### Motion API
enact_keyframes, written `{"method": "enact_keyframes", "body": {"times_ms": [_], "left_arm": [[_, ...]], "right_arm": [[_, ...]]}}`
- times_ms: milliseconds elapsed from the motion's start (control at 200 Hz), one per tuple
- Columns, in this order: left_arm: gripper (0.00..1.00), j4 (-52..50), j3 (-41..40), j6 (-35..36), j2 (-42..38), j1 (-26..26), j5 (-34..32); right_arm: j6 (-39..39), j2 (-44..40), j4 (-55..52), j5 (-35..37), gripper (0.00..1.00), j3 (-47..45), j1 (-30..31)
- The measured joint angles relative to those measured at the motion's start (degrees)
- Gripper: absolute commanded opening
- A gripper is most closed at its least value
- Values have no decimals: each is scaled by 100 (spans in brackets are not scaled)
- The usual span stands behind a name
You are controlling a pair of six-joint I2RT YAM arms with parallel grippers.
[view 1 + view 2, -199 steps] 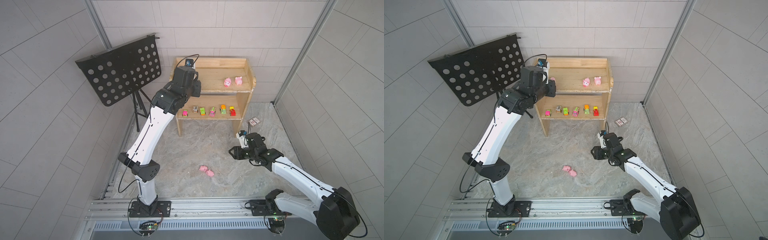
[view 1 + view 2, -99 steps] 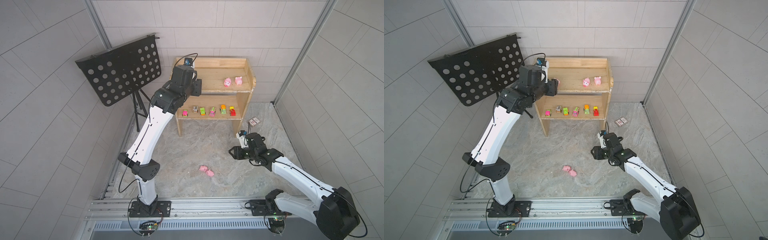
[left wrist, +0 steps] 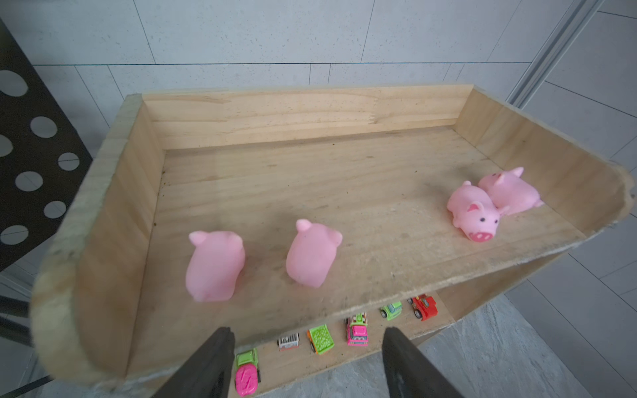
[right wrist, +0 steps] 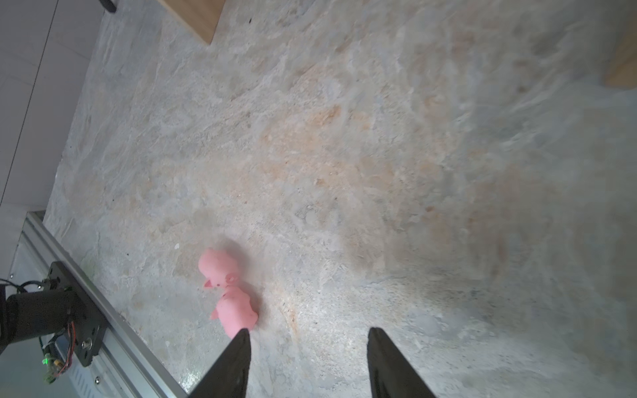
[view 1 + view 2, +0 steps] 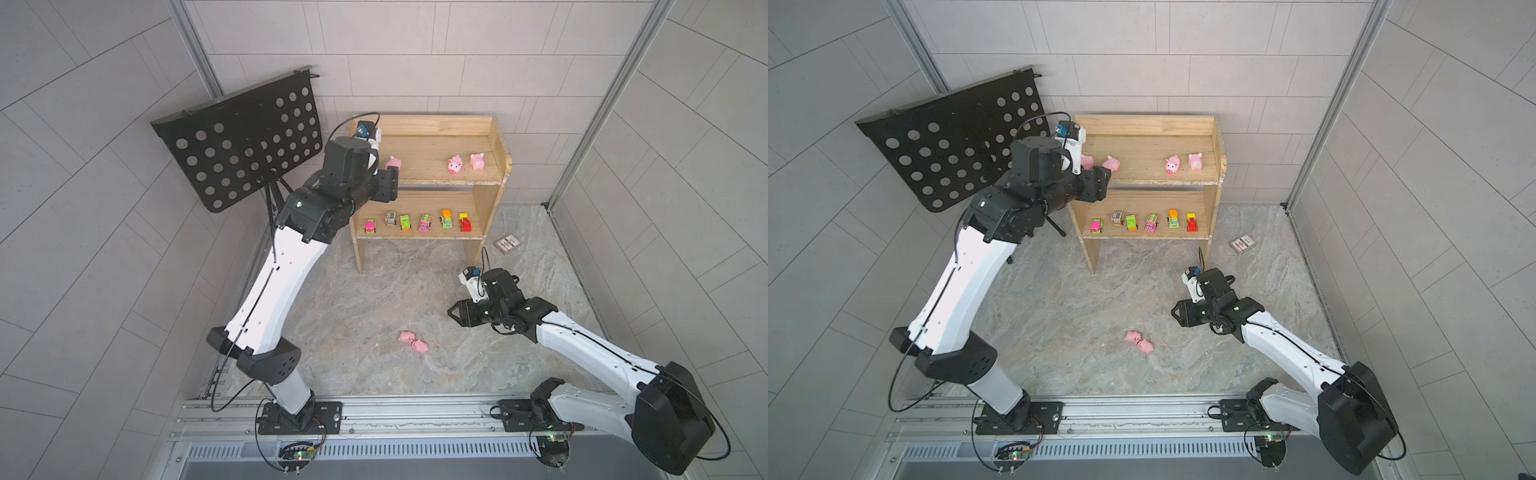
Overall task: Organize plastic toys on shelves
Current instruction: Adjust the plastic toy at the center of the board.
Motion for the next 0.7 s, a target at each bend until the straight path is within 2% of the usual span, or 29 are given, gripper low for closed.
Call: {"method": "enact_keyframes", "body": {"times_ms": [125,345,540,700], "left_arm": [[74,208,-1163,-17,-940,0,4],[74,800,-3912,-350,-2629,0,-76],[74,1213,-6199,-868,-3477,0,-271],[74,1403,-7573,-1255,-4028,2,-522]], "right_arm": [[-144,343,28,-68,56,9,481],[-284,931,70,7,55,227,1239],[-334,1469,127,260,49,695,1663],[-367,2020,151,442,46,1097,1910]]}}
